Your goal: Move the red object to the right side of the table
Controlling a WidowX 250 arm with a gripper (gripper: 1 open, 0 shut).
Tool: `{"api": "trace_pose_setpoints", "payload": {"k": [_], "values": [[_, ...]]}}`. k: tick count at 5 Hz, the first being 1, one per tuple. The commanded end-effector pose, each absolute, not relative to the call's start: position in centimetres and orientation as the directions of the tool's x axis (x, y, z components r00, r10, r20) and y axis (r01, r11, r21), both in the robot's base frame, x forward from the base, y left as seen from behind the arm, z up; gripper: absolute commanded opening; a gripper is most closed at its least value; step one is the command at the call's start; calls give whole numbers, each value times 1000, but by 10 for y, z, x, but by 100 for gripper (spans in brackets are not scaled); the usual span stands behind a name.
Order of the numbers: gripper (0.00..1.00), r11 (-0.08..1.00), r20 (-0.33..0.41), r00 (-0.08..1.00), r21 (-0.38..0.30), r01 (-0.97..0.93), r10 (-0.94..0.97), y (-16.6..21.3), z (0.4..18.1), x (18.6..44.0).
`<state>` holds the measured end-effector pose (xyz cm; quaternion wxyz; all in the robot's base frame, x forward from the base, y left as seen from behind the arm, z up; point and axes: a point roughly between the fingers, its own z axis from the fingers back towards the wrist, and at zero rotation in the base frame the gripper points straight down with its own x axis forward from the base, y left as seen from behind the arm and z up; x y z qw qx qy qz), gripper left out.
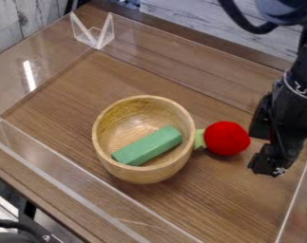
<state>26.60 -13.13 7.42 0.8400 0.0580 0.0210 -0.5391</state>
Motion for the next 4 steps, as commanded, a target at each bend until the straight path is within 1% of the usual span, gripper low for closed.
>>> {"api": "trace_pose_setpoints", "payload": {"k": [1, 2, 4], "values": [[100, 373, -28, 380, 130, 918, -925, -141, 95, 280], [100, 334, -25, 340, 131, 933, -940, -145, 88, 286], [100, 337, -20, 342, 134, 932, -939, -135, 81, 275]]}}
